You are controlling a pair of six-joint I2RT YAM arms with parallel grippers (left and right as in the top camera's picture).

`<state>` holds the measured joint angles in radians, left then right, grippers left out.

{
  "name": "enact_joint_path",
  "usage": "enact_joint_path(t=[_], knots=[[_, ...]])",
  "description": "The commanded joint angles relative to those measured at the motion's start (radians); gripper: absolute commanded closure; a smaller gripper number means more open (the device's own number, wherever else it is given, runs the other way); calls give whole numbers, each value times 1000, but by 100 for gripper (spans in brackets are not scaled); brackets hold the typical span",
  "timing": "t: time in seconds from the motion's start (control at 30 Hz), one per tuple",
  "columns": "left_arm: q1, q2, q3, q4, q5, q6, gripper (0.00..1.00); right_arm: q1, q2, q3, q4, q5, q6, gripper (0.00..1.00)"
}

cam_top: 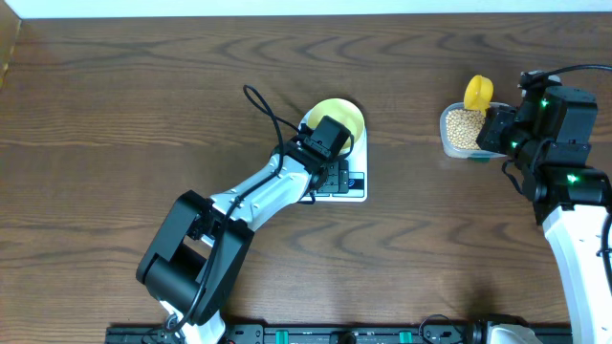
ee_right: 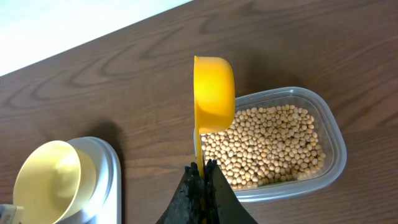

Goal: Scoop item into bowl and weigh 50g on scale
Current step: 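Press the scale's tare button with the left gripper fingertip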

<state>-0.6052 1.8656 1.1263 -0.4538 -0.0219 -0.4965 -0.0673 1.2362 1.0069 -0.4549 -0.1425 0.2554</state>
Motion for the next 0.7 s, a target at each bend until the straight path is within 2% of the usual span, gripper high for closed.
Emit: enact_joint_path(t=[0.0, 0.23, 0.67], knots=[[5, 91, -43, 8, -103, 14, 4, -4, 0, 11, -2, -6, -2, 99], [5, 91, -43, -58, -103, 13, 4, -4, 0, 11, -2, -6, -2, 99], [5, 156, -43, -61, -122, 13, 4, -4, 0, 11, -2, -6, -2, 99]])
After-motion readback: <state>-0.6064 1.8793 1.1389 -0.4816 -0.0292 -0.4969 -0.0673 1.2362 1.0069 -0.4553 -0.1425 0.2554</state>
